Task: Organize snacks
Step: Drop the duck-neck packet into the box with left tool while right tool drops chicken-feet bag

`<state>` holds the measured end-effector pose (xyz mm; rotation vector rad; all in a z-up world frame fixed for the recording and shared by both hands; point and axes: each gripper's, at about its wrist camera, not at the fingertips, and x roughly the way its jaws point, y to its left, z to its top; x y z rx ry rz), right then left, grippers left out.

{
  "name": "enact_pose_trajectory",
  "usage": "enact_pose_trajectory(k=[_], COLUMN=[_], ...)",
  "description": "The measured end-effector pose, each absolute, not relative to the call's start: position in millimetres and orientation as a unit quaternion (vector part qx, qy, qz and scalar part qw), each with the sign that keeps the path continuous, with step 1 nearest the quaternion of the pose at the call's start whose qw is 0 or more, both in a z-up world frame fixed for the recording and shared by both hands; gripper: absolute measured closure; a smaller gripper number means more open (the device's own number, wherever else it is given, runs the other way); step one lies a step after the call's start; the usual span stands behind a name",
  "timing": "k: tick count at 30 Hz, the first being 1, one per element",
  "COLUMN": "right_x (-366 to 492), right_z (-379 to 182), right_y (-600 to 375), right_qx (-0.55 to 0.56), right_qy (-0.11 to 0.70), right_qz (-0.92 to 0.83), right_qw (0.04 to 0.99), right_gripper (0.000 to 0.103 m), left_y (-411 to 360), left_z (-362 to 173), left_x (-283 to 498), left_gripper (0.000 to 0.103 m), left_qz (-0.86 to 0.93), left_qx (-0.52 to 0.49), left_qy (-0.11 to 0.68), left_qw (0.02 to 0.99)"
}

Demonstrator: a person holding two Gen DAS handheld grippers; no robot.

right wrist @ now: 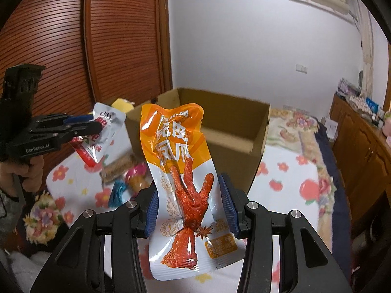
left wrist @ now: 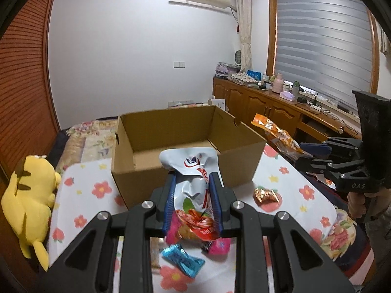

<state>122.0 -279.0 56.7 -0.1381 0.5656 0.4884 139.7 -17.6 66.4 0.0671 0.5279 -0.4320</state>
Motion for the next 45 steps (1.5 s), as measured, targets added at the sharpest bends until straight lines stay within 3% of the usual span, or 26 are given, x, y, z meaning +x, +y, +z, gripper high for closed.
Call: enact_pose_trajectory(k=[17,45], right_x=[198,275], right_z=[84,37], right_y=[-258,-234], right_qx=[-0.076,-0.103], right_qy=[0.275,0.340], right_qz=[0.209,0.133], right_qw=[0.935,0.925], right_gripper=[0.058,0.057], left_y=[-17,-14], left_z=[81,44], left_x=[227,268], left_gripper=[0.078,0.075], left_qz=[-0.152,-0.133], left_qx=[0.043,-0.003], left_qy=[0.279,0.304], left_qw=[0.947,0.943])
